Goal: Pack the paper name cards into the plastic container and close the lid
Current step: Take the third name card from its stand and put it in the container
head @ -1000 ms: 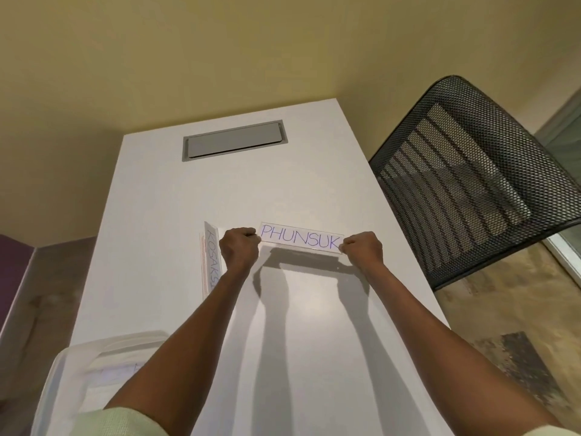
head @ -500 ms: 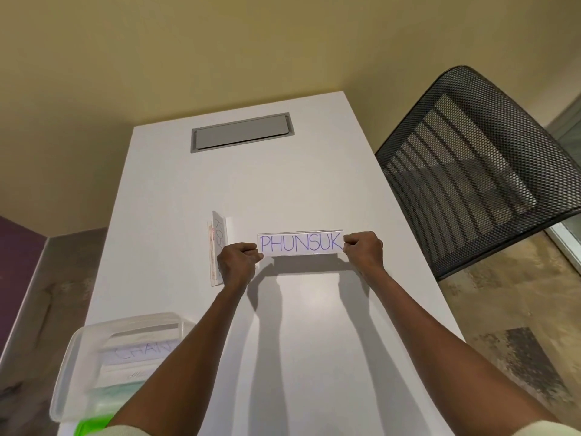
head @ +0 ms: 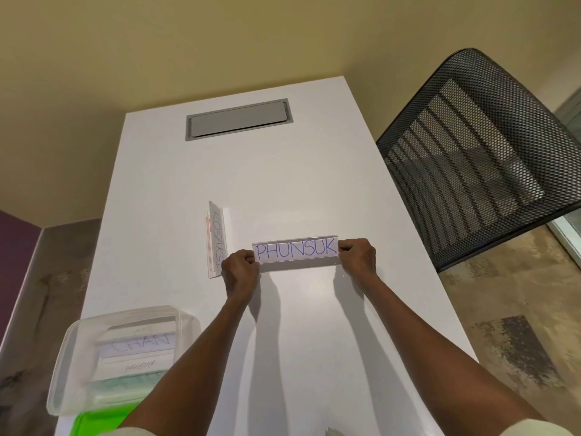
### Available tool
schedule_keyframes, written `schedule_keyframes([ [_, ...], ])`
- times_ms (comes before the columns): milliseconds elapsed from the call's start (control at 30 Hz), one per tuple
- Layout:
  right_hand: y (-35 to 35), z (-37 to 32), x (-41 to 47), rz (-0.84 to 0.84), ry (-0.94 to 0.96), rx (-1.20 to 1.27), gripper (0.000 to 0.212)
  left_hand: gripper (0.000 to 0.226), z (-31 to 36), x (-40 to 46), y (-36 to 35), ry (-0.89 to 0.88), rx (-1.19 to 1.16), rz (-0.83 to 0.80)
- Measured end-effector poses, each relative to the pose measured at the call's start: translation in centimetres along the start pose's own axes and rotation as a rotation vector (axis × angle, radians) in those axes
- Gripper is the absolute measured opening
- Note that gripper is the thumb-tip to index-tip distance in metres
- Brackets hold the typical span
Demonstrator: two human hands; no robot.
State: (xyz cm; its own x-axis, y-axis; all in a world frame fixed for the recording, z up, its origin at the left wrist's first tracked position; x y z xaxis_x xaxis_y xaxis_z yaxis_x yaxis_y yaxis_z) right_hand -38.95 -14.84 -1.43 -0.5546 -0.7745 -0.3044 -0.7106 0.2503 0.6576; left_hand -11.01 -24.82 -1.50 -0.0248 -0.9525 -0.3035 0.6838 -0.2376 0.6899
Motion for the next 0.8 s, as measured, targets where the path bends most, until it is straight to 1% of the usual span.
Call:
schedule_keyframes([
  [33, -0.4, 0.4, 0.1, -0.014, -0.023, -0.005, 0.04, 0.023, -0.1, 0.0, -0.3, -0.013, 0.028, -0.005],
  [67, -0.9, 0.9, 0.2, -0.031, -0.04, -0.02, 0.019, 0.022, -0.2, -0.1, -0.6, -0.026, 0.047, -0.009],
  [133, -1.7, 1.8, 0.4, -0.047, -0.077, -0.027, 0.015, 0.021, -0.7, -0.1, -1.1, -0.039, 0.057, -0.018],
  [200, -2.3, 2.4, 0.4, -0.055, -0.081, -0.038, 0.018, 0.024, -1.6, 0.0, -1.7, -0.028, 0.032, -0.046],
  [300, -2.7, 2.9, 0.3, -0.058, -0.065, -0.047, 0.015, 0.017, -2.5, 0.0, -2.5, -0.021, 0.003, -0.081],
  [367, -3.0, 2.9, 0.3, -0.054, -0.042, -0.05, 0.026, 0.016, -2.8, 0.1, -2.8, -0.025, 0.001, -0.094],
  [433, -3.0, 3.0, 0.3, -0.042, -0.036, -0.041, 0.032, 0.016, -3.1, 0.3, -3.1, -0.027, 0.018, -0.101],
  [500, -3.1, 3.2, 0.4, -0.038, -0.043, -0.041, 0.032, 0.015, -3.2, 0.4, -3.2, -0.028, 0.044, -0.102],
  [600, -3.3, 3.6, 0.6, -0.044, -0.055, -0.053, 0.028, 0.03, -3.1, 0.2, -3.3, -0.05, 0.057, -0.108],
  [700, -3.5, 3.8, 0.5, -0.046, -0.055, -0.044, 0.035, 0.032, -3.3, 0.2, -3.4, -0.059, 0.065, -0.127],
  [800, -3.6, 3.8, 0.4, -0.045, -0.061, -0.038, 0.032, 0.034, -3.4, 0.1, -3.6, -0.054, 0.08, -0.148],
])
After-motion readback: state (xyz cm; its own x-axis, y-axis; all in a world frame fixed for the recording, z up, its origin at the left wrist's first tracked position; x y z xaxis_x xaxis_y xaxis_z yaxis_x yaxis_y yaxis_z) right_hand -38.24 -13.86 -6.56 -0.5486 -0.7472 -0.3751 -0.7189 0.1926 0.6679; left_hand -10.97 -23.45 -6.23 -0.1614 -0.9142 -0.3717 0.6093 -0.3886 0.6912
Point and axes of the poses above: each hand's wrist, its own x-axis towards the middle knuckle, its own y-axis out of the back of the hand, z = x × y, the point moved 8 cm from there along x, towards the middle knuckle, and after that the axes turned 6 degrees about -z, right-handed, at the moved point
